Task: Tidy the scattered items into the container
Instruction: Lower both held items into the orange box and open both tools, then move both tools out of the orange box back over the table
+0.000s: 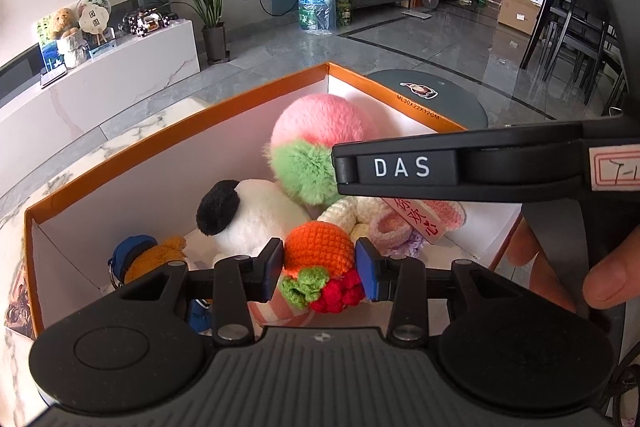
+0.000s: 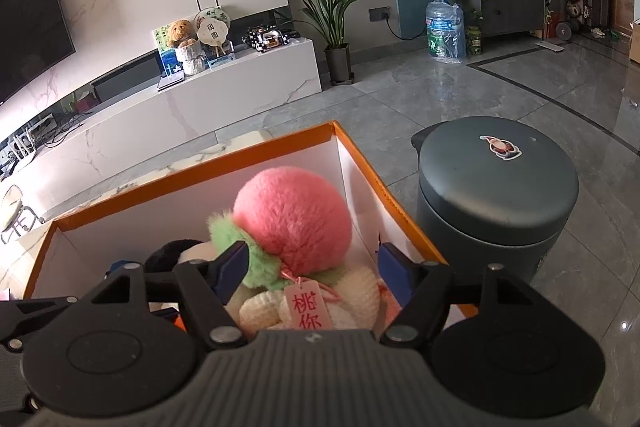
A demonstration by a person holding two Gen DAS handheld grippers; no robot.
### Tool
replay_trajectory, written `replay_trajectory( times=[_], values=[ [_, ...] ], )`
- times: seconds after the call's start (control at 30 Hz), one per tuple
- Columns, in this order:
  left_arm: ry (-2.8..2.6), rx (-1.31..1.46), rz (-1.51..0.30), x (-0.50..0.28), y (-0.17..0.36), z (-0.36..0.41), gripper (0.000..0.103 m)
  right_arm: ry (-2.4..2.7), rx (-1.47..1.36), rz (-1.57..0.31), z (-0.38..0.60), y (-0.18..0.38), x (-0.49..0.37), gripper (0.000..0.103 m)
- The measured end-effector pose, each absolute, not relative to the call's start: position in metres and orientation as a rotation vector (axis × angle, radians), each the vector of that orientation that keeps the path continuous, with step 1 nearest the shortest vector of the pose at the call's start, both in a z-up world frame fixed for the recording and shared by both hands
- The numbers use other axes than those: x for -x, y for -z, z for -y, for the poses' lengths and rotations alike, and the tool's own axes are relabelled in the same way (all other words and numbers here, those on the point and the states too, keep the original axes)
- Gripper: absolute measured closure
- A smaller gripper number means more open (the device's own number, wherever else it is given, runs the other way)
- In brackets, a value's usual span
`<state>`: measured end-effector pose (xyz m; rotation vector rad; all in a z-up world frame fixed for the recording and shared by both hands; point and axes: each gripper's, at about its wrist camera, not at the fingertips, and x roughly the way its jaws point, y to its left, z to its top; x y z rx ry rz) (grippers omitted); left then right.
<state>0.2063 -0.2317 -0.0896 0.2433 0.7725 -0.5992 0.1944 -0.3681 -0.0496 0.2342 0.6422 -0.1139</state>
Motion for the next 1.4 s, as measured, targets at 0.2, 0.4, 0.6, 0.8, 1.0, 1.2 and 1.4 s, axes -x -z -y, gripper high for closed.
replay_trajectory(
  times=[0.2, 0.4, 0.6, 0.8, 1.0, 1.2, 1.4],
  values=[
    [0.585, -0.236, -0.777, -0.206, 0.090, 0.231, 0.055, 0.115, -0.234, -0.642, 0.368, 0.049, -0.193, 0.029],
    [0.575, -0.229, -0.765, -0.205, 0.087, 0.230, 0.038, 0.113, -0.233, -0.639, 0.369, 0.051, -0.191, 0.029],
    [0.558, -0.223, -0.743, -0.199, 0.080, 0.228, 0.037, 0.105, -0.240, -0.629, 0.370, 0.050, -0.188, 0.029],
    [0.530, -0.199, -0.714, -0.188, 0.067, 0.214, 0.037, 0.101, -0.278, -0.601, 0.368, 0.048, -0.182, 0.028],
    [0.479, -0.184, -0.683, -0.170, 0.052, 0.186, 0.036, 0.102, -0.271, -0.539, 0.346, 0.040, -0.167, 0.028],
    [0.395, -0.127, -0.654, -0.149, 0.034, 0.144, 0.035, 0.138, -0.260, -0.431, 0.313, 0.025, -0.147, 0.028],
    [0.289, -0.061, -0.600, -0.126, 0.018, 0.098, 0.035, 0.165, -0.201, -0.297, 0.281, 0.016, -0.121, 0.027]
  ],
)
